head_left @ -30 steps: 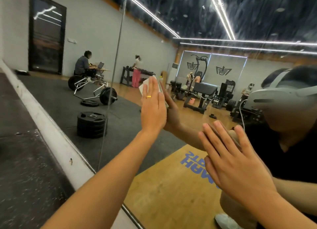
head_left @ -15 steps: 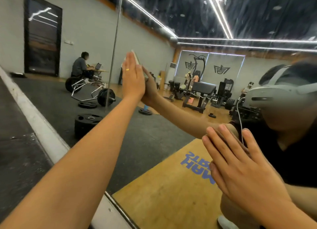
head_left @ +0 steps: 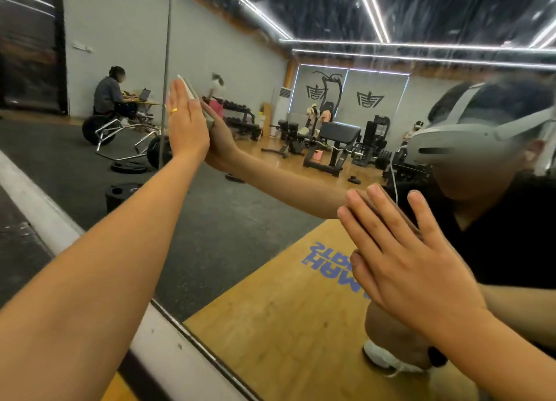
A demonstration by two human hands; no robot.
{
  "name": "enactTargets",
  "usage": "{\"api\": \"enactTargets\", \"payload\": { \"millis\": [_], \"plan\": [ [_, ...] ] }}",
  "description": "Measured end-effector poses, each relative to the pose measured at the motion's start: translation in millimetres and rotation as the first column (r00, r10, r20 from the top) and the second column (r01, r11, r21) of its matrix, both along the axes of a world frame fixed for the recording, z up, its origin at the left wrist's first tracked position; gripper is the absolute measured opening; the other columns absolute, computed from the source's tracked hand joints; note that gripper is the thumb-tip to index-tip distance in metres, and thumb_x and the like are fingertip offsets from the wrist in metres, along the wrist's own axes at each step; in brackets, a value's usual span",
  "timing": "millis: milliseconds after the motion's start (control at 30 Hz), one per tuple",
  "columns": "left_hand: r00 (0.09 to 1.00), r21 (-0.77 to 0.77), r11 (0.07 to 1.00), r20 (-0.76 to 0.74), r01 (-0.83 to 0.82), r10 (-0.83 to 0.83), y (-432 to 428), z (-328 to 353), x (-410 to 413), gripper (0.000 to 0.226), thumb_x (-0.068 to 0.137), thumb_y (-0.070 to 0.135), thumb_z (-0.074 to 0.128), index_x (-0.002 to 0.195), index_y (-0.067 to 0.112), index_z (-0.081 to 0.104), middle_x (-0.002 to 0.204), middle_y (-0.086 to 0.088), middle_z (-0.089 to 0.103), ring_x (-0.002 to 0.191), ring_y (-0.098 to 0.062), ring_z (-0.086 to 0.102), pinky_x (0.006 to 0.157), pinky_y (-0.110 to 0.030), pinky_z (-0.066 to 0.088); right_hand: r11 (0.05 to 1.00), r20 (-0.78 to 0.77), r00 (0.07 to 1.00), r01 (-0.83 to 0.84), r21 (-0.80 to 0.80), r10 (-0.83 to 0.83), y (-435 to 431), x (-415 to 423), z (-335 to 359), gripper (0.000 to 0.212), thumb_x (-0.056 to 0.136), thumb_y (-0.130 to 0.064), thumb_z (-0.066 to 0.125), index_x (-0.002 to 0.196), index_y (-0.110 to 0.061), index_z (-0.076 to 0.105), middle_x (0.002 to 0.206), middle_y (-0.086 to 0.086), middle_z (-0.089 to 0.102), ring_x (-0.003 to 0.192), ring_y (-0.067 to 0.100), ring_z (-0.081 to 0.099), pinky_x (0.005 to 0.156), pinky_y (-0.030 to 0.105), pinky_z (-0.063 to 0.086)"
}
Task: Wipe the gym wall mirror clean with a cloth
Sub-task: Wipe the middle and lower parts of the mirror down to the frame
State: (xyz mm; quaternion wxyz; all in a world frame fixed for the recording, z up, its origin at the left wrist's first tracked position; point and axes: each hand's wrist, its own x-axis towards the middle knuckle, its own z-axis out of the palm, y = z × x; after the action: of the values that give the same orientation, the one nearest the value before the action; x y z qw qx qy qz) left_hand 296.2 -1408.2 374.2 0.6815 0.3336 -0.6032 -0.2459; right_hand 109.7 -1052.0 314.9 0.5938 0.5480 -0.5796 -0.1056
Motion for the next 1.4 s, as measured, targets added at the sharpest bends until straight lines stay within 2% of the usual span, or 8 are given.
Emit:
{"api": "enactTargets", "payload": {
  "millis": [167,267,600,900,1067,1133,1300,1400],
  "plan": [
    [0.999,0.054,0.998,-0.038,0.031,-0.029,26,-90,-17,0.054,0.114,0.034,0.023,0.166,0.020,0.014,0.173,0.004,0.011,0.159,-0.011,0.005,0.122,-0.020,0.000,1.000,0.004,1.000,0.000,-0.002,0.000,2,-2,-3,0.067,0.104,-0.037,0.036,0.161,-0.004,0.026,0.169,0.018,0.018,0.158,0.036,0.014,0.126,0.062,0.011],
    [0.999,0.135,0.990,-0.002,0.046,-0.046,28,-146,-11,0.055,0.115,0.029,0.023,0.166,0.015,0.011,0.174,0.002,0.007,0.160,-0.013,0.002,0.127,-0.025,-0.001,1.000,-0.001,1.000,-0.006,-0.010,0.006,2,0,-2,0.068,0.104,-0.038,0.036,0.161,-0.004,0.025,0.170,0.019,0.017,0.158,0.036,0.013,0.126,0.061,0.008],
    [1.000,-0.033,0.999,-0.006,0.022,-0.022,34,-141,-21,0.056,0.113,0.027,0.025,0.166,0.014,0.011,0.174,0.002,0.007,0.159,-0.011,-0.001,0.126,-0.019,-0.004,1.000,-0.031,0.999,0.009,-0.024,-0.010,-2,0,2,0.066,0.106,-0.039,0.031,0.162,-0.005,0.023,0.170,0.018,0.017,0.158,0.036,0.011,0.125,0.063,0.012],
    [0.998,0.176,0.984,-0.049,0.039,-0.031,29,-135,-15,0.054,0.114,0.025,0.023,0.166,0.015,0.010,0.174,0.000,0.003,0.160,-0.018,-0.003,0.125,-0.026,-0.002,1.000,-0.038,0.999,0.006,-0.015,-0.006,-3,2,1,0.064,0.108,-0.038,0.025,0.163,-0.007,0.021,0.171,0.016,0.015,0.159,0.035,0.009,0.125,0.063,0.009],
    [0.980,-0.274,0.953,0.179,0.132,-0.084,79,-172,-25,0.062,0.107,0.014,0.028,0.165,0.012,0.008,0.170,0.008,-0.001,0.158,-0.010,-0.008,0.127,-0.026,-0.004,1.000,-0.031,1.000,-0.005,-0.028,0.004,-3,3,-4,0.063,0.108,-0.040,0.025,0.162,-0.008,0.024,0.171,0.015,0.016,0.159,0.035,0.009,0.126,0.062,0.006],
    [0.971,-0.264,0.955,0.227,0.137,-0.076,59,-168,-19,0.064,0.104,0.012,0.028,0.165,0.011,0.010,0.173,-0.001,0.001,0.160,-0.019,-0.005,0.126,-0.021,-0.006,1.000,-0.032,0.999,-0.004,-0.022,0.003,-5,5,-3,0.063,0.108,-0.039,0.023,0.162,-0.008,0.024,0.171,0.014,0.016,0.159,0.035,0.009,0.126,0.061,0.005],
    [0.991,0.022,0.992,-0.062,0.123,-0.122,96,-150,-50,0.059,0.109,0.020,0.028,0.166,0.018,0.012,0.174,0.005,0.003,0.159,-0.015,-0.006,0.117,-0.007,-0.007,0.999,-0.051,0.998,0.034,-0.010,-0.034,0,0,-3,0.063,0.108,-0.039,0.023,0.163,-0.008,0.022,0.171,0.014,0.015,0.159,0.034,0.008,0.126,0.060,0.002],
    [0.984,-0.180,0.968,0.036,0.176,-0.172,118,-150,-56,0.062,0.107,0.017,0.031,0.166,0.017,0.010,0.168,0.017,0.001,0.155,-0.004,-0.011,0.123,-0.016,-0.006,0.999,-0.049,0.998,0.030,-0.023,-0.031,0,2,-3,0.063,0.108,-0.039,0.022,0.163,-0.008,0.024,0.171,0.015,0.016,0.159,0.034,0.009,0.126,0.060,0.001]
  ]
}}
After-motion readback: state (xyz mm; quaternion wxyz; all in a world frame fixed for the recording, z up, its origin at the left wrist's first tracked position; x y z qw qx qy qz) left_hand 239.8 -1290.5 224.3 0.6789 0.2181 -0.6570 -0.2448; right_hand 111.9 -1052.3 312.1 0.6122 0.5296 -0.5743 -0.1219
